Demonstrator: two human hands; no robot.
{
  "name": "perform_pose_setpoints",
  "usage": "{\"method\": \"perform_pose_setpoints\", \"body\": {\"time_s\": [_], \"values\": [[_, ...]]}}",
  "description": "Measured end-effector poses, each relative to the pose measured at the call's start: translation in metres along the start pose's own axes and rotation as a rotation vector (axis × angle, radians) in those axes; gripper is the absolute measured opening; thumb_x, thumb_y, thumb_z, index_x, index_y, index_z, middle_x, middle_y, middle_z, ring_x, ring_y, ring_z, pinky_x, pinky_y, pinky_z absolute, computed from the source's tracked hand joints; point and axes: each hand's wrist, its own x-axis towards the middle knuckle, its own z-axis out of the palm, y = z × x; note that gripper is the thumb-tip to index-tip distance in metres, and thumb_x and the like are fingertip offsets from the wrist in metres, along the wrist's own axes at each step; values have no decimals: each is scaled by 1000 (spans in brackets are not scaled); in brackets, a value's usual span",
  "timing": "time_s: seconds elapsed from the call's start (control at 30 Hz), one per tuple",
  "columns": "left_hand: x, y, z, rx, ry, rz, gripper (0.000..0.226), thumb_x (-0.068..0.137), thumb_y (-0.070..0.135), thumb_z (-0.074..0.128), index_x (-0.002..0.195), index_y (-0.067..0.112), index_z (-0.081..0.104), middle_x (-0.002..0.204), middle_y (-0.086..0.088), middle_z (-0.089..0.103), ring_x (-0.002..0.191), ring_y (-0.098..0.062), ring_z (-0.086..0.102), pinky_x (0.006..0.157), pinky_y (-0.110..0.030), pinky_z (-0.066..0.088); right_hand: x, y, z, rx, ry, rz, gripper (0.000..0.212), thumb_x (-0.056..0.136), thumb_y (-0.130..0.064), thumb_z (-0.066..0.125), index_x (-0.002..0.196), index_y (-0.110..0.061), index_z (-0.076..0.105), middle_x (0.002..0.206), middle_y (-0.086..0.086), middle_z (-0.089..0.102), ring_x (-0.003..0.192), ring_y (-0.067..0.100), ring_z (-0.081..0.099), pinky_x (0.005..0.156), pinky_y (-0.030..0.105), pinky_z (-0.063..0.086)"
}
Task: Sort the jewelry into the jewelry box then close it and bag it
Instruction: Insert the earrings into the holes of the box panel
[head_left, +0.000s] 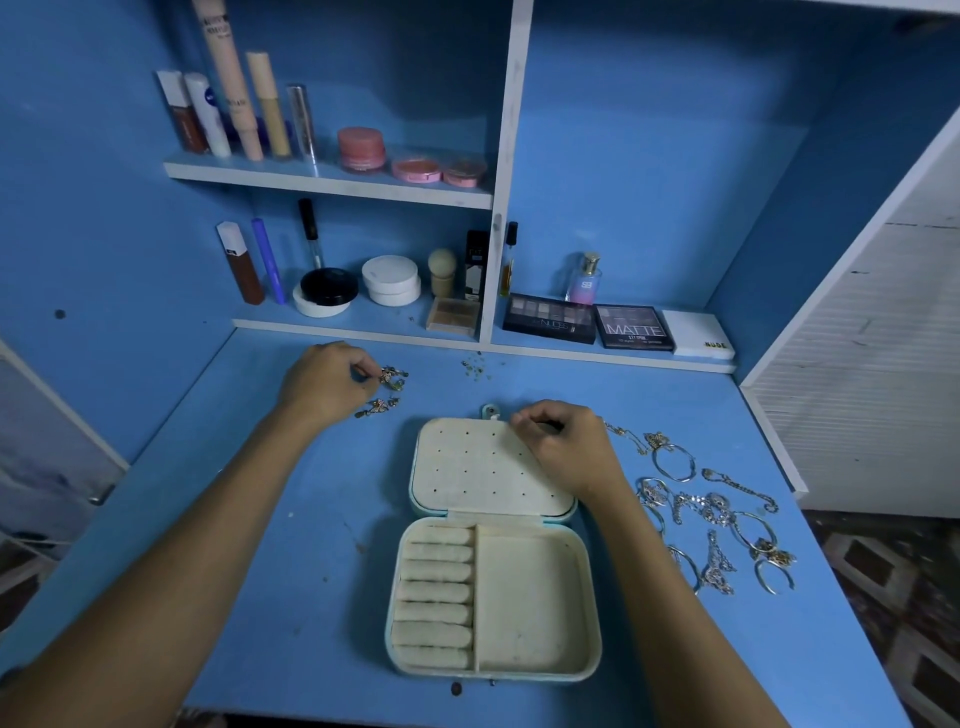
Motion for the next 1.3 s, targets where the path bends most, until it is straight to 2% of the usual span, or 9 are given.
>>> {"method": "perform_pose_setpoints", "body": {"time_s": [0.23,0.43,0.57,0.77,0.83,0.9,1.03,1.17,1.3], "values": [[1,-4,-1,-27,-8,-18,9,84,16,74,85,24,74,88,5,73,85,-17,67,84,-37,57,0,1,0,5,0,2,15,90,-27,72,76,-33,72,76,-21,69,72,-13,60,66,4,40],[1,-2,-1,-104,98,2,19,89,7,67,107,8,75,106,-8,68,91,-20,64,88,-27,49,0,1,0,-3,1,8,13,90,-28,72,78,-30,74,76,-20,69,73,-12,60,65,4,39],[-4,7,-7,-201,140,14,20,95,11,62,111,12,73,110,-5,62,97,-19,63,85,-23,46,0,0,0,-7,-2,5,14,91,-28,71,77,-31,73,78,-20,69,75,-11,60,66,4,40],[-27,25,-17,-460,17,-21,14,92,19,70,94,33,70,102,8,72,91,-8,68,84,-26,53,0,0,0,0,-1,13,11,91,-28,71,80,-29,74,78,-21,69,74,-15,59,65,2,39],[-35,31,-15,-518,-15,-8,15,91,18,71,94,33,71,93,13,75,90,-3,70,85,-24,53,0,0,0,1,-2,15,11,91,-28,71,81,-28,75,78,-21,69,75,-14,60,67,4,40],[-45,36,-11,-552,-39,17,16,92,16,69,96,32,72,88,10,75,86,-6,71,77,-22,54,0,0,0,8,-6,20,11,91,-29,71,81,-28,75,79,-20,69,75,-14,60,69,6,41],[-62,42,-3,-574,-38,41,13,91,13,70,95,25,74,81,3,75,80,-9,71,76,-18,52,-1,-1,-1,-3,-16,19,13,91,-30,71,79,-31,74,81,-21,69,78,-13,60,69,6,41],[-74,44,4,-555,-63,37,18,84,13,77,99,23,75,92,7,74,85,2,69,77,-10,49,-2,-2,-2,19,-29,27,12,88,-26,72,79,-33,75,87,-19,73,87,-6,63,75,11,44],[-82,42,7,-417,-102,105,26,85,9,76,108,22,75,96,9,71,85,2,67,79,-7,49,-2,-2,-2,17,-25,24,8,86,-24,72,83,-27,78,89,-16,73,88,-3,64,77,14,46]]}}
